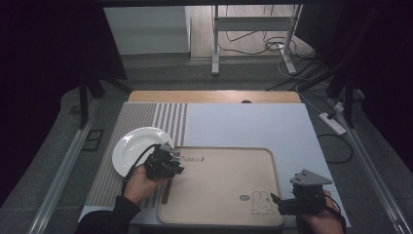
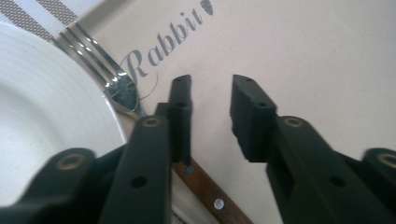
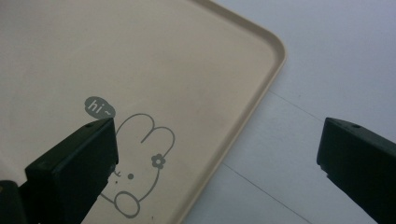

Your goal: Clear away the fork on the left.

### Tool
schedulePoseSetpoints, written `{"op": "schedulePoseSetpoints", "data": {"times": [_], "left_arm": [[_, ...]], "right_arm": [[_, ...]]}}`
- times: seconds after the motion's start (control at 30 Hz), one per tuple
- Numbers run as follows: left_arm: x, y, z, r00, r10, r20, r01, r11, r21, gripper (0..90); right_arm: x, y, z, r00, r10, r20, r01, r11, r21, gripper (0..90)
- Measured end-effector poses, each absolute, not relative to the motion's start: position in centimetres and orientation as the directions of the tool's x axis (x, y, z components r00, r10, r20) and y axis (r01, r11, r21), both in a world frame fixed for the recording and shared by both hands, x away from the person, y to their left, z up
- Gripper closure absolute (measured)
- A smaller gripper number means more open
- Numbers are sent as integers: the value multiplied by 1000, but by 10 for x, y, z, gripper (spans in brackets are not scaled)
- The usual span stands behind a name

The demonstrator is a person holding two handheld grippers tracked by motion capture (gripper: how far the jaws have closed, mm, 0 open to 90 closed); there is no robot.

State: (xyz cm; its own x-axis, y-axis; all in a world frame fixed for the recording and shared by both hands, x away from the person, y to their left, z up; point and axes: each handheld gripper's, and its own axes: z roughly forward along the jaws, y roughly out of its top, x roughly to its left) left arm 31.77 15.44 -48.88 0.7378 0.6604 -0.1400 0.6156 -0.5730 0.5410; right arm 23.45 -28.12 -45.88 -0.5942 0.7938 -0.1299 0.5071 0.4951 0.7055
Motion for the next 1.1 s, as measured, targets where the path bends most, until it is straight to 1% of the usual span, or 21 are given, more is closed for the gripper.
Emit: {"op": "schedulePoseSetpoints", "data": {"times": [0.13,0.4,0.63,0.8,0.9,1.03,1.1], "left_arm": [[316,159,-487,737,666,-115,602,-570,560,572],[314,171,-485,727,678,-114,599,-543,588,419],[312,180,-485,719,683,-129,603,-521,604,281],[311,186,-485,713,683,-157,608,-491,625,189],[310,190,-486,714,684,-149,600,-488,633,126],[309,192,-486,703,698,-136,616,-501,608,43],[308,193,-486,703,697,-139,616,-500,608,19]], "right_arm": [[235,-281,-459,-594,794,-130,507,495,706,0],[235,-281,-459,-595,793,-130,507,496,705,0],[235,-281,-459,-594,794,-130,508,496,705,0],[235,-281,-459,-594,794,-130,508,495,705,0],[235,-281,-459,-593,795,-130,509,495,704,0],[235,-281,-459,-593,794,-132,509,497,703,0],[235,-281,-459,-593,794,-132,509,497,703,0]]}}
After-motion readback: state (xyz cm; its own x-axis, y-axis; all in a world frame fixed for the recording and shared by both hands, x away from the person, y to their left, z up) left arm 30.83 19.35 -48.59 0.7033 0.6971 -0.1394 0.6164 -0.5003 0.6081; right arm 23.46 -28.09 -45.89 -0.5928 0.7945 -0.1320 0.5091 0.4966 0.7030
